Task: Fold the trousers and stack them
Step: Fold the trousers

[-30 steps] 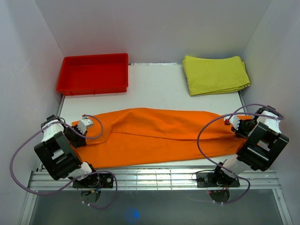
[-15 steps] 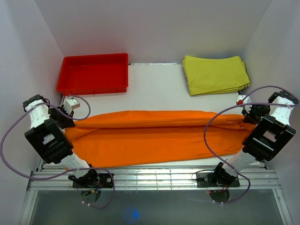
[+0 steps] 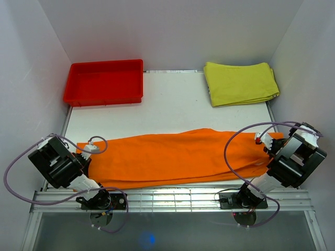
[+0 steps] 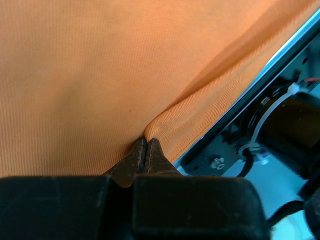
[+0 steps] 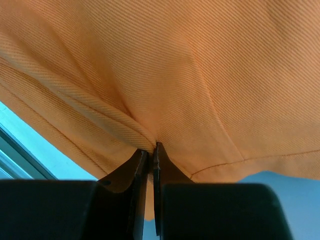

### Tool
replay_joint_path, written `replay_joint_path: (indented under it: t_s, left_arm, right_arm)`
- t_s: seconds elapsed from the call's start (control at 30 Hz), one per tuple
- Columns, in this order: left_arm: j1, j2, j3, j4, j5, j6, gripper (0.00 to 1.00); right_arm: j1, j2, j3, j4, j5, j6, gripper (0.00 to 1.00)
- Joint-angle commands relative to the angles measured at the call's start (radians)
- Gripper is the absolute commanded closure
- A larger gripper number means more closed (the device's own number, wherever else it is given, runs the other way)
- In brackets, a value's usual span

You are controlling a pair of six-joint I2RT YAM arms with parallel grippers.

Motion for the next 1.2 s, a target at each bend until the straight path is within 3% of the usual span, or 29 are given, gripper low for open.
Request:
replay_joint_path:
  t_s: [0.0, 0.17, 0.33, 0.53, 0.73, 0.9, 1.07, 1.1, 1.13, 1.17]
  left_arm:
    - [-0.014, 0.118, 0.023, 0.308, -0.032, -0.171, 1.00]
    - [-0.092, 0.259, 0.205, 0.413, -0.010, -0.432, 1.00]
    - [-0.216, 0.373, 0.329, 0.489, -0.058, -0.539, 1.00]
    - [-0.268, 0.513, 0.573, 0.520, -0.116, -0.625, 1.00]
    - [-0.270, 0.525, 0.689, 0.453, -0.055, -0.598, 1.00]
    - [-0.250, 0.375, 0.612, 0.355, 0.050, -0.488, 1.00]
    - [-0.181, 0.246, 0.469, 0.354, 0.007, -0.331, 1.00]
    - [-0.178, 0.246, 0.424, 0.368, -0.040, -0.331, 0.89]
    - [-0.176, 0.253, 0.406, 0.379, -0.062, -0.335, 0.50]
    - [-0.175, 0.255, 0.399, 0.381, -0.067, -0.351, 0.24]
  right_arm:
    - [0.030, 0.012, 0.006, 0.049, 0.072, -0.026, 0.92]
    - [0.109, 0.082, 0.043, 0.066, 0.080, 0.152, 0.92]
    - [0.201, 0.125, 0.071, 0.072, 0.089, 0.281, 0.92]
    - [0.267, 0.153, 0.106, 0.054, 0.076, 0.372, 0.92]
    - [0.283, 0.171, 0.157, 0.040, 0.077, 0.409, 0.92]
    - [0.283, 0.148, 0.180, -0.007, 0.054, 0.386, 0.92]
    - [0.295, 0.116, 0.132, 0.006, 0.074, 0.367, 0.92]
    - [0.300, 0.116, 0.123, 0.009, 0.082, 0.369, 0.92]
    - [0.309, 0.121, 0.112, 0.010, 0.095, 0.373, 0.91]
    - [0.313, 0.122, 0.112, 0.008, 0.099, 0.381, 0.86]
